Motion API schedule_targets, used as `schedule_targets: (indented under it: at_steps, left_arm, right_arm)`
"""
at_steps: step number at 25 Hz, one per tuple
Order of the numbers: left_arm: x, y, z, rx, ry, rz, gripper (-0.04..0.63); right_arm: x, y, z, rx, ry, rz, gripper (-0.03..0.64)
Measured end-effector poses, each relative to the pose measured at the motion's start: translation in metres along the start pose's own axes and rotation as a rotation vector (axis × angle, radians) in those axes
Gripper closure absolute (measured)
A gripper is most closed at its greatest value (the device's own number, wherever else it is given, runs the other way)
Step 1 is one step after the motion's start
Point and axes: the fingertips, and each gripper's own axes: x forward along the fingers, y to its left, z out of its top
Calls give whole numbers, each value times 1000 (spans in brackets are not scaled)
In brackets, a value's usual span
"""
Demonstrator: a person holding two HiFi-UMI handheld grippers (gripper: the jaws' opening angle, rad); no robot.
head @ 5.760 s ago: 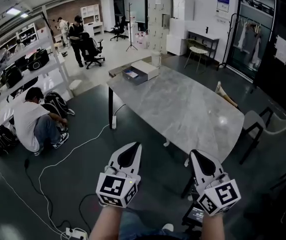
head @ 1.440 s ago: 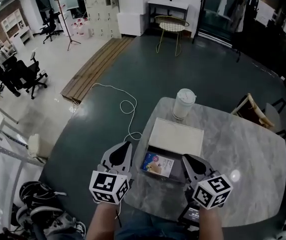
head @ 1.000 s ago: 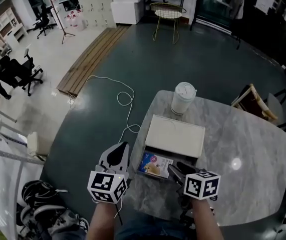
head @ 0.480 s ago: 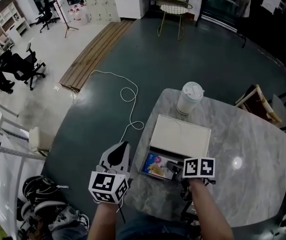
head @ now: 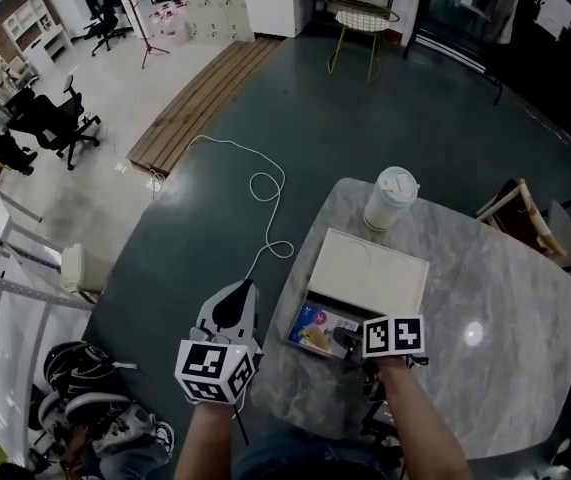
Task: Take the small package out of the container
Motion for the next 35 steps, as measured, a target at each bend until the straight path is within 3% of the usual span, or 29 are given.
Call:
schedule_targets:
  at_steps: [15,24,28,32,35]
  left_arm:
    - [-5,-14,18,17,-53,-31,584]
    - [-13,-25,18,33,-56,-48,584]
    - [-19,-28,16,42,-50,-53,584]
    - [-26,-29,14,52,-43,-51,584]
    - [-31,-28,13,56,-43,-48,584]
  right_arm:
    - [-44,33,5,-167,-161,124,380]
    - [-61,58,14,-302,-407,116,453]
    - [-58,49,13,-161,-462,77,457]
    - [-57,37,17,94,-500,124,497]
    - [-55,31,17,197,-481,156,495]
